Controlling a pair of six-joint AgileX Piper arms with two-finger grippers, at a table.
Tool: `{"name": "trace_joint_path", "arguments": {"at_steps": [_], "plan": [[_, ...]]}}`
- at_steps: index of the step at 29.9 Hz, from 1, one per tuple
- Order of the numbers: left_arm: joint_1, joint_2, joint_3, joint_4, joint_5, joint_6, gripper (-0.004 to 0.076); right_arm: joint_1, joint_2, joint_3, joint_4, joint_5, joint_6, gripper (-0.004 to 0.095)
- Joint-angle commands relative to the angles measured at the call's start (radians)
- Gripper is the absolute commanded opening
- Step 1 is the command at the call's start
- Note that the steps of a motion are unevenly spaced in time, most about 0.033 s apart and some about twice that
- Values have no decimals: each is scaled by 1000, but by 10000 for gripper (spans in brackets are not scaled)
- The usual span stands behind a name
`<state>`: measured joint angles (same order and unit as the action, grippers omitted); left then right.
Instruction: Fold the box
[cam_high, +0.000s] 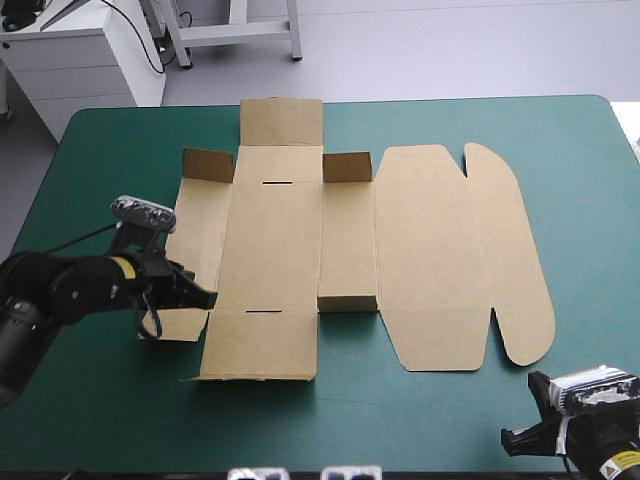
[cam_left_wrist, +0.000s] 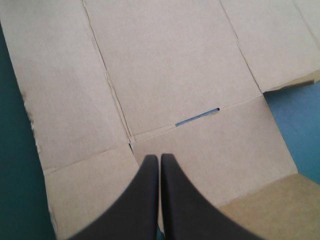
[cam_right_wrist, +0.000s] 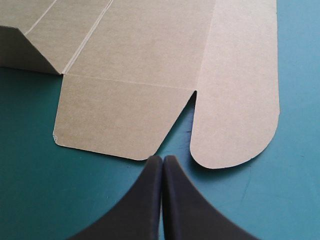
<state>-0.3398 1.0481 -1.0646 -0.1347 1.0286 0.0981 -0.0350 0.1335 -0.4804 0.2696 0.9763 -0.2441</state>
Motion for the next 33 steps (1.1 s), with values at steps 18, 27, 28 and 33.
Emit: {"name": "trace_joint_path", "arguments": {"at_steps": [18,27,28,33], "plan": [[681,259,-171,-643,259,556,15,-2,13,-20,12,-69,-8,-14],[911,261,-169,-627,251,530,15,-2,13,-20,12,-64,-8,-14],[926,265,-169,-627,251,525,20,-2,13,-20,12,-64,-8,-14],[953,329,-169,-599,259,466,209,-2,13,-20,12,-64,-8,-14]]}}
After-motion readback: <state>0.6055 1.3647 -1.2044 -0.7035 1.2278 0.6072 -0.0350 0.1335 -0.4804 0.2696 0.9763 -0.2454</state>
